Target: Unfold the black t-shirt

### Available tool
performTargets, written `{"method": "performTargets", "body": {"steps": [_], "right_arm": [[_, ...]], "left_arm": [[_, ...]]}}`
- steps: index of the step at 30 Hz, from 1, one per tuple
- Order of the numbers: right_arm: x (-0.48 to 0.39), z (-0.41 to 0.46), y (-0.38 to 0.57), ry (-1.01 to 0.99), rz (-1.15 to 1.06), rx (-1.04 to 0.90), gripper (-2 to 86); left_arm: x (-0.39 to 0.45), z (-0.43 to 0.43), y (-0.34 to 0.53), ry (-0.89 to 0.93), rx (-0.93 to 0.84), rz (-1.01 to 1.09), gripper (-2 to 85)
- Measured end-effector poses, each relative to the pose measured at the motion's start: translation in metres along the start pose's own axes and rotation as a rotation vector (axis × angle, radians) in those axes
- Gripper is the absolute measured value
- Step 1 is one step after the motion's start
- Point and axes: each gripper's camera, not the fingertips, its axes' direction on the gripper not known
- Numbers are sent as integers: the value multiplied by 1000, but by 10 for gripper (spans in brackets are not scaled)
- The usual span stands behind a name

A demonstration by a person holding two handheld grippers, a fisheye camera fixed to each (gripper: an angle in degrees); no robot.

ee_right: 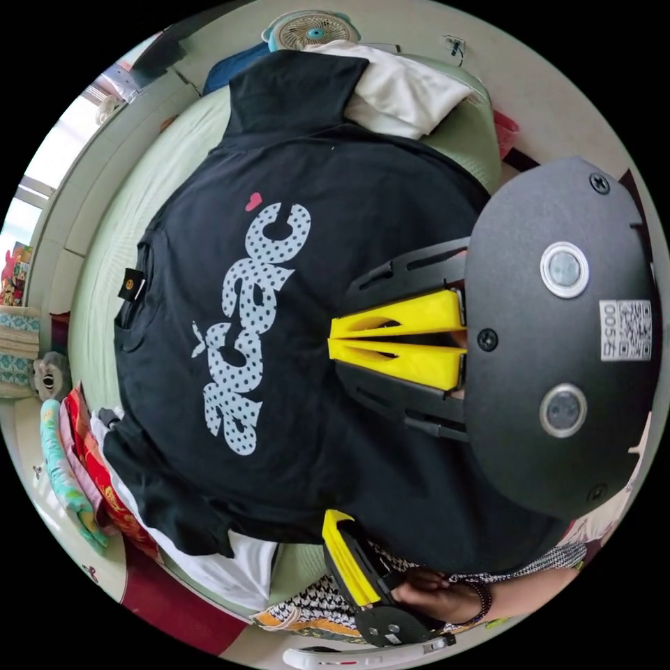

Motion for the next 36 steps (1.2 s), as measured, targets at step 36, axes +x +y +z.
{"method": "performTargets", "body": {"steps": [36], "right_arm": [[-207, -92, -127, -173, -370, 308, 110]], "left_arm": [[-185, -118, 95, 157, 218, -159, 41]]}}
